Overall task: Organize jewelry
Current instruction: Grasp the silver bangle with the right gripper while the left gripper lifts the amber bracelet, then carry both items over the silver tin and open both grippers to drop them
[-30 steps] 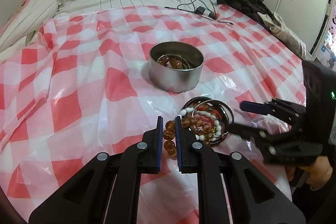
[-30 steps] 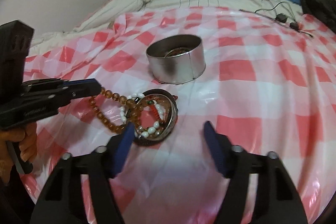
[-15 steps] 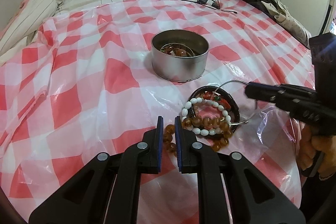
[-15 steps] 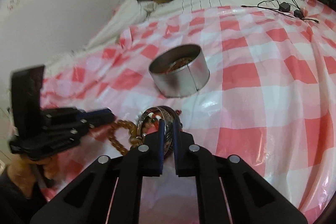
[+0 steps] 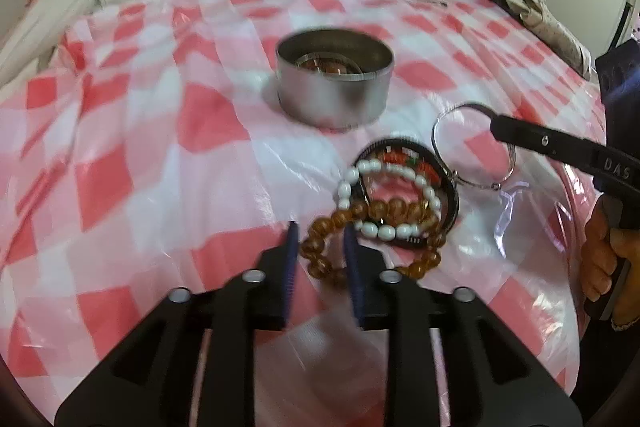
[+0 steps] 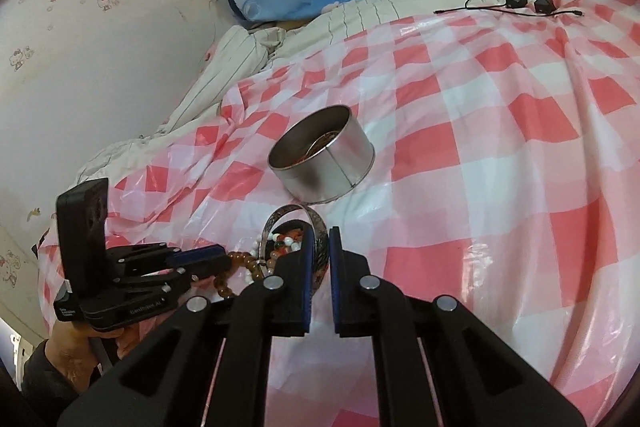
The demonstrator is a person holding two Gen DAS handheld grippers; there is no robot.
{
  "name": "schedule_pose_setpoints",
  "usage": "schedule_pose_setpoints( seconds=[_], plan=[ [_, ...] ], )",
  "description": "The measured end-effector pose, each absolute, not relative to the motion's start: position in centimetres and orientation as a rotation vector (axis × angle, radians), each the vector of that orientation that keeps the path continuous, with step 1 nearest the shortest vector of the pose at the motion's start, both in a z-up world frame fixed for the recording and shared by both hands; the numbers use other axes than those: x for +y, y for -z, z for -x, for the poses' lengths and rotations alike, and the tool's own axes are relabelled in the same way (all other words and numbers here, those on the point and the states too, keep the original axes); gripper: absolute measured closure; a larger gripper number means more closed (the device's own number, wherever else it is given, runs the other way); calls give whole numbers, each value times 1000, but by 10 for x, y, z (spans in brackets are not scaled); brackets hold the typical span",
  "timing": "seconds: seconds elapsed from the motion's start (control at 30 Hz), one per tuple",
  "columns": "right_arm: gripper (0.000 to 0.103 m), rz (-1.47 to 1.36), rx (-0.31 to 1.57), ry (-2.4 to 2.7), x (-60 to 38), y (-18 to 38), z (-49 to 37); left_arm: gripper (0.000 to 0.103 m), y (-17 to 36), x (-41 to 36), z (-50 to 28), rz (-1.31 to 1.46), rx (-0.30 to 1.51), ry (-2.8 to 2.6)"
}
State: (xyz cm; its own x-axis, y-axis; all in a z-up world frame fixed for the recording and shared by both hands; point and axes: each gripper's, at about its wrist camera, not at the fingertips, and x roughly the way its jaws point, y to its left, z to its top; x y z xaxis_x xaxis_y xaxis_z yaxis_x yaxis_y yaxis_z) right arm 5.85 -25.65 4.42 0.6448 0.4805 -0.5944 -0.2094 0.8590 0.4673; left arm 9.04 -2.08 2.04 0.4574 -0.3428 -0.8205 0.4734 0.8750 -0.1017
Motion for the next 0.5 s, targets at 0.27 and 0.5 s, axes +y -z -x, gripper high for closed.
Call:
schedule_pose_setpoints(
  seconds=[0.27, 0.5],
  plan=[
    [95, -385, 781, -411, -257, -41, -59, 92, -16, -33, -85, -242, 960, 515],
    [95, -402, 766, -415, -257, -44, -57, 93, -47, -32, -70, -238, 836, 565]
  ],
)
